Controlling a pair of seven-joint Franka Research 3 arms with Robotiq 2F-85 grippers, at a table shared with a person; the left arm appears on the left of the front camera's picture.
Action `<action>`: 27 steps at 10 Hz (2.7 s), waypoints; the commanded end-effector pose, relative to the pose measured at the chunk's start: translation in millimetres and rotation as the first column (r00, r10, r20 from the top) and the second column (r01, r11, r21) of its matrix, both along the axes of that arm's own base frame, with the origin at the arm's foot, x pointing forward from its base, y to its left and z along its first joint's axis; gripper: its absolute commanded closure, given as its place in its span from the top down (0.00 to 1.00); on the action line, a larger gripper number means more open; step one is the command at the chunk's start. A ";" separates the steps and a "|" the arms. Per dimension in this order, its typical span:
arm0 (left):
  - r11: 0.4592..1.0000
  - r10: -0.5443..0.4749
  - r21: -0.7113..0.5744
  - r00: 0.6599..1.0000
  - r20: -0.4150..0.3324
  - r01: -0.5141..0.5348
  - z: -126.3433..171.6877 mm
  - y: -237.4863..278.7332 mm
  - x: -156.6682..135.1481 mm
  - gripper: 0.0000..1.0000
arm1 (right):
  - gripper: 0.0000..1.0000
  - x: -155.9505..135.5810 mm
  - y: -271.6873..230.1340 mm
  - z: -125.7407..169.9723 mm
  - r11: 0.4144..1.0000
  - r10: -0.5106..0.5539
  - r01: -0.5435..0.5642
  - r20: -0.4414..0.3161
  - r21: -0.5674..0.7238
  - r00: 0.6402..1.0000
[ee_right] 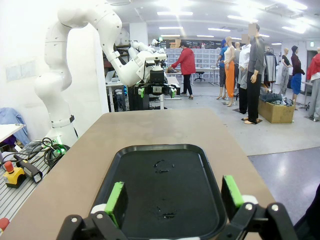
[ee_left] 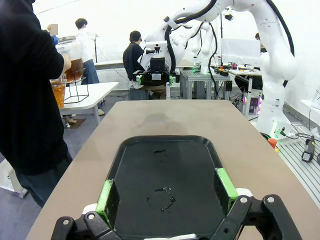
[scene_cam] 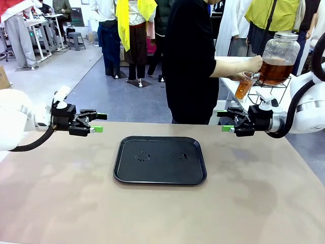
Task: Pour the drink into the iced cup.
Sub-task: Open the gripper to release the iced cup you were holding.
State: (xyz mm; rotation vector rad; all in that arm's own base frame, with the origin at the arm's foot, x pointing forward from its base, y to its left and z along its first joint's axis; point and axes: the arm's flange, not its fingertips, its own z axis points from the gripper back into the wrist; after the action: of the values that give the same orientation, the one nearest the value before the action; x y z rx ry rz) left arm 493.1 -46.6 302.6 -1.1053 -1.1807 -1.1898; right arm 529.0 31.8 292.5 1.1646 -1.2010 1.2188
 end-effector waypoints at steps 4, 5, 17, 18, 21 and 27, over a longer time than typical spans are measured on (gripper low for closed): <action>1.000 0.017 -0.004 1.000 0.001 -0.017 1.7 -2.1 1.2 1.00 | 1.00 4.3 2.2 3.7 1.000 0.001 -0.002 -0.002 -0.008 1.000; 1.000 0.017 -0.004 1.000 0.001 -0.017 1.7 -2.1 1.2 1.00 | 1.00 4.3 2.2 3.7 1.000 0.001 -0.002 -0.002 -0.008 1.000; 1.000 0.017 -0.004 1.000 0.001 -0.017 1.7 -2.1 1.2 1.00 | 1.00 4.3 2.2 3.7 1.000 0.001 -0.002 -0.002 -0.008 1.000; 1.000 0.017 -0.004 1.000 0.001 -0.017 1.7 -2.1 1.2 1.00 | 1.00 4.3 2.2 3.7 1.000 0.001 -0.002 -0.002 -0.008 1.000; 1.000 0.017 -0.004 1.000 0.001 -0.017 1.7 -2.1 1.2 1.00 | 1.00 4.3 2.2 3.7 1.000 0.001 -0.002 -0.002 -0.008 1.000; 1.000 0.017 -0.004 1.000 0.001 -0.017 1.7 -2.1 1.2 1.00 | 1.00 4.3 2.2 3.7 1.000 0.001 -0.002 -0.002 -0.008 1.000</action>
State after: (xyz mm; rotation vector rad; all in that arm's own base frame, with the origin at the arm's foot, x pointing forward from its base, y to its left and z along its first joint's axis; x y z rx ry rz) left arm 493.1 -46.6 302.6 -1.1053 -1.1807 -1.1898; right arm 529.0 31.8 292.5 1.1646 -1.2010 1.2187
